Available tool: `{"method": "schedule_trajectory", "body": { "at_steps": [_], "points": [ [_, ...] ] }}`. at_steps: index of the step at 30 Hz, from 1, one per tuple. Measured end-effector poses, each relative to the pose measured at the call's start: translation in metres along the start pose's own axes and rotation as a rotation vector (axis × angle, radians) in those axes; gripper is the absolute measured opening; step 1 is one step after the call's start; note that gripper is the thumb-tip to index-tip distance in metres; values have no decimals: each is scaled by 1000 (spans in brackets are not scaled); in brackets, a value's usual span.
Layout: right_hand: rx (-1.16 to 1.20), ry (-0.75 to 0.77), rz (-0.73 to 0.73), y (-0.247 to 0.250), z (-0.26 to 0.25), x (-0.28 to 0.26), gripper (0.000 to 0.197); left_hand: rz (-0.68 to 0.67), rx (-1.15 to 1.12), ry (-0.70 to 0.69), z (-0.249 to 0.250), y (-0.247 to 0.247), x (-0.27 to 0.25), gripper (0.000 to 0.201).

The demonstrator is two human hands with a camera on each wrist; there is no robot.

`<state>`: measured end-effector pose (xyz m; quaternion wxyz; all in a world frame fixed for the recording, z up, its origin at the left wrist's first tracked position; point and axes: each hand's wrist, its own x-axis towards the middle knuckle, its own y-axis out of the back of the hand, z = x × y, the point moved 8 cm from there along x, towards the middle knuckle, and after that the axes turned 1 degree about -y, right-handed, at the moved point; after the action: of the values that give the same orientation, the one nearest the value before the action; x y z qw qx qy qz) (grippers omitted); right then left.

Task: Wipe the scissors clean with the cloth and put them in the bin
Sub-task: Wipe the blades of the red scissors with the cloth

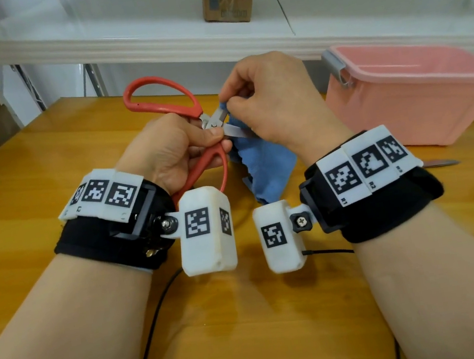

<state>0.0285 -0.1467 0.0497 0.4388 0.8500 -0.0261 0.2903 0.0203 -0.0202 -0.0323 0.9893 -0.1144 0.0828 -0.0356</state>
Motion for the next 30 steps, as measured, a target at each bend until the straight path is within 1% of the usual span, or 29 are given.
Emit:
{"method": "schedule_trajectory", "body": {
  "at_steps": [2, 5, 6, 10, 13, 17, 22, 26, 27, 30],
  "points": [
    [-5, 10, -10, 1, -2, 0, 20, -11, -4, 6, 0, 0, 0, 17],
    [3, 40, -143, -5, -12, -3, 21, -33, 0, 11, 0, 0, -1, 14],
    [3, 36, -157, -6, -13, -4, 22, -33, 4, 9, -1, 0, -1, 14],
    [-5, -32, -20, 1, 1, 0, 21, -20, 11, 7, 0, 0, 0, 16],
    [46, -26, -31, 5, 5, 3, 21, -33, 15, 15, 0, -3, -1, 14],
    [257, -44, -58, 17, 10, 3, 15, -48, 3, 19, 1, -4, -3, 11],
    [451, -76, 15, 37, 21, 5, 19, -52, -47, 31, 2, -2, -4, 13],
    [462, -105, 43, 38, 25, 6, 20, -52, -71, 47, 0, 0, -3, 25],
    [446, -103, 50, 38, 25, 6, 19, -47, -73, 49, -1, 0, -4, 25],
    [336, -69, 48, 33, 17, 7, 19, -53, -50, 60, -1, -2, -5, 11]
  ]
}}
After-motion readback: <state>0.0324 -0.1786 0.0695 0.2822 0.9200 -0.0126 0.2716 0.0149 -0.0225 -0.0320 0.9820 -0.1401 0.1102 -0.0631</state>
